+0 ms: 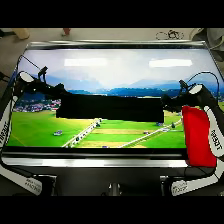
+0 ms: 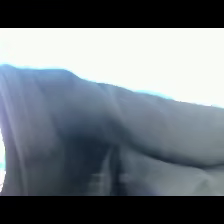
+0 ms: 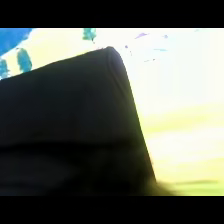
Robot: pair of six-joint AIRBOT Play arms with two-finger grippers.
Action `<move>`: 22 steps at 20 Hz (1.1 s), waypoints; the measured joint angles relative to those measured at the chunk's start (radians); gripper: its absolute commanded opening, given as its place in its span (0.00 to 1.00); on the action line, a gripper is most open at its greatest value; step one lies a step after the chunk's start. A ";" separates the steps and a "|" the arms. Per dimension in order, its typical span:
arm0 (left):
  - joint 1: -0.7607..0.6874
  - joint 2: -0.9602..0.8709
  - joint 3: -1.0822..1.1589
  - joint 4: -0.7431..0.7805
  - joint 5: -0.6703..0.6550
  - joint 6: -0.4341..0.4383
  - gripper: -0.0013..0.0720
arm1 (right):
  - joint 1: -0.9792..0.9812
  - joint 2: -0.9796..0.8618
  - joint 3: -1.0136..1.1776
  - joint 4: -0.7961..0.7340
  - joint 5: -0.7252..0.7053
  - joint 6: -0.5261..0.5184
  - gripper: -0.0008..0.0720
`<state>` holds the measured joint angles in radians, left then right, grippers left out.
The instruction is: Fold the shirts.
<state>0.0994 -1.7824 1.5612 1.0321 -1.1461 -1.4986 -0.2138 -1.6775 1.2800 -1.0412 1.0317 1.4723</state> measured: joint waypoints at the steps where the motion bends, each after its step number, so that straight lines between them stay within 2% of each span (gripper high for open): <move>1: 0.000 -0.014 0.019 -0.001 -0.011 -0.006 0.77 | 0.005 -0.004 0.007 0.004 0.001 -0.013 0.93; 3: 0.007 -0.024 0.053 -0.009 -0.045 -0.006 0.75 | 0.007 -0.005 0.033 0.004 0.037 -0.040 0.96; 7: 0.018 0.027 0.089 -0.011 -0.116 0.015 0.74 | -0.031 -0.019 0.058 -0.031 0.124 -0.040 0.94; 10: -0.012 0.084 0.097 -0.011 -0.147 0.026 0.74 | -0.024 -0.066 0.063 0.003 0.163 -0.028 0.92; 11: -0.031 0.100 0.098 -0.010 -0.153 0.029 0.75 | -0.014 -0.080 0.066 0.029 0.168 -0.022 0.83; 12: -0.053 0.113 0.099 -0.013 -0.159 0.031 0.75 | -0.002 -0.097 0.068 0.060 0.173 -0.022 0.56; 13: -0.075 0.122 0.099 -0.013 -0.163 0.032 0.71 | 0.013 -0.112 0.066 0.077 0.166 -0.017 0.03; 14: -0.096 0.127 0.100 -0.013 -0.164 0.032 0.52 | 0.025 -0.122 0.064 0.078 0.156 -0.016 0.04; 15: -0.121 0.130 0.100 -0.013 -0.164 0.032 0.19 | 0.037 -0.126 0.066 0.093 0.142 -0.015 0.03; 16: -0.150 0.131 0.095 -0.009 -0.161 0.032 0.06 | 0.047 -0.124 0.068 0.109 0.129 -0.026 0.03; 19: -0.254 0.118 0.062 -0.014 -0.093 0.021 0.06 | 0.058 -0.048 0.078 0.181 0.131 -0.066 0.03; 22: -0.390 0.056 0.018 -0.064 0.043 -0.030 0.06 | 0.066 0.099 0.082 0.231 0.184 -0.075 0.03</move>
<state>-0.2905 -1.7264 1.5795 0.9676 -1.1030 -1.5288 -0.1474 -1.5784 1.3624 -0.8104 1.2160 1.3975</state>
